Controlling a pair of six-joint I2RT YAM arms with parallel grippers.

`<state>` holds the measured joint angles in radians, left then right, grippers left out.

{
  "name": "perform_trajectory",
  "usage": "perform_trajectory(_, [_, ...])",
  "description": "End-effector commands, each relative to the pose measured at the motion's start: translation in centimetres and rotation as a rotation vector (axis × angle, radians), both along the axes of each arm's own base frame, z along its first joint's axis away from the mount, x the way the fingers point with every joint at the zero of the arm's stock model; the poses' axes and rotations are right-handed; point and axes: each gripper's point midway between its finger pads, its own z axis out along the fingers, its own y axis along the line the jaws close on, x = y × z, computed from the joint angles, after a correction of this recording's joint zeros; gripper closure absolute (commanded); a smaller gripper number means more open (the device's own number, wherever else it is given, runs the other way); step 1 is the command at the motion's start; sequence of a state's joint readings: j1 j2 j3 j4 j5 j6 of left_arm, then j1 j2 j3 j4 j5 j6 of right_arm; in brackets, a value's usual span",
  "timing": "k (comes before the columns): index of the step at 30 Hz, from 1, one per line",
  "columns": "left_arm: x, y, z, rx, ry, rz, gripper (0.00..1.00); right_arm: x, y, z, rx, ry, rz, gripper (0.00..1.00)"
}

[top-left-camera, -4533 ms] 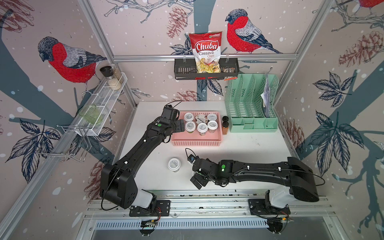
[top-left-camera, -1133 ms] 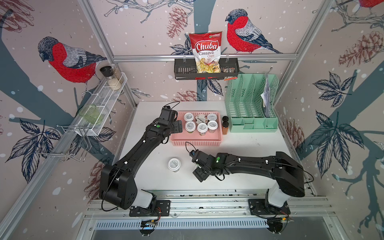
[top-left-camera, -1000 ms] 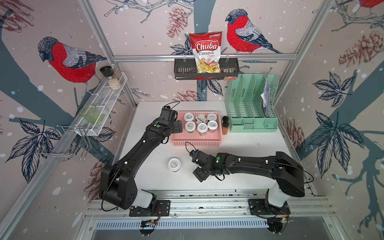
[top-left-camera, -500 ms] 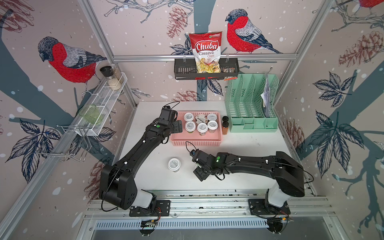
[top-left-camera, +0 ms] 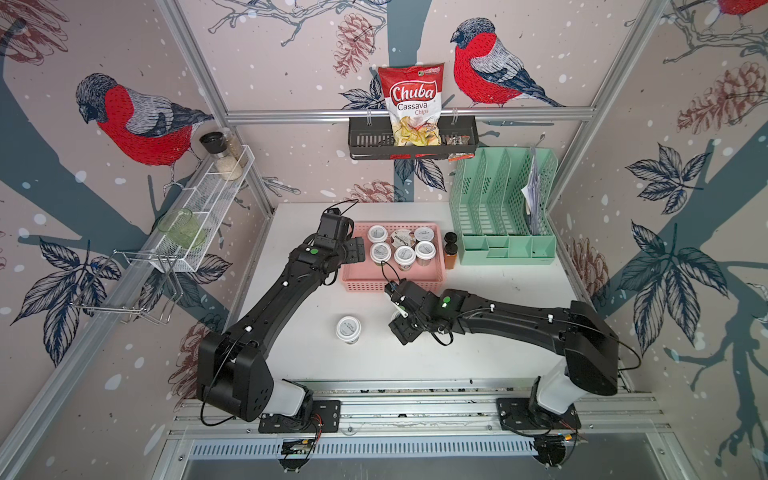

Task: Put the yogurt in the basket
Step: Pick up the yogurt from the center of the board, then place the yogurt in the basket.

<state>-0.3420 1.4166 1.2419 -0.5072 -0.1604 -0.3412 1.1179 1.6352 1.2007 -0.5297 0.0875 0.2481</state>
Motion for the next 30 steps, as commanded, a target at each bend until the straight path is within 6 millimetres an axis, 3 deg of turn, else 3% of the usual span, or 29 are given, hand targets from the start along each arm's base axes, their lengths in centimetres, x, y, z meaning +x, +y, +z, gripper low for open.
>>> perform_trajectory(1, [0.1,-0.1,1.8,-0.024,-0.040,-0.002,0.10,1.2,-0.3,2.4,0.029,-0.023,-0.002,0.21])
perform_trajectory(7, [0.2,-0.1,2.6,-0.032,-0.064,0.001,0.10,6.5,-1.2,6.0,0.053,-0.071,-0.104,0.19])
perform_trajectory(15, [0.6,0.5,2.6,0.011,-0.075,0.014,0.09,13.5,-2.9,6.3,0.042,-0.082,-0.255,0.19])
perform_trajectory(22, [0.6,0.8,1.8,0.012,-0.074,0.020,0.09,16.2,-4.5,4.9,0.041,-0.059,-0.339,0.19])
perform_trajectory(30, [0.2,1.0,0.4,0.028,-0.046,0.017,0.09,18.0,-5.2,5.2,0.036,-0.096,-0.394,0.19])
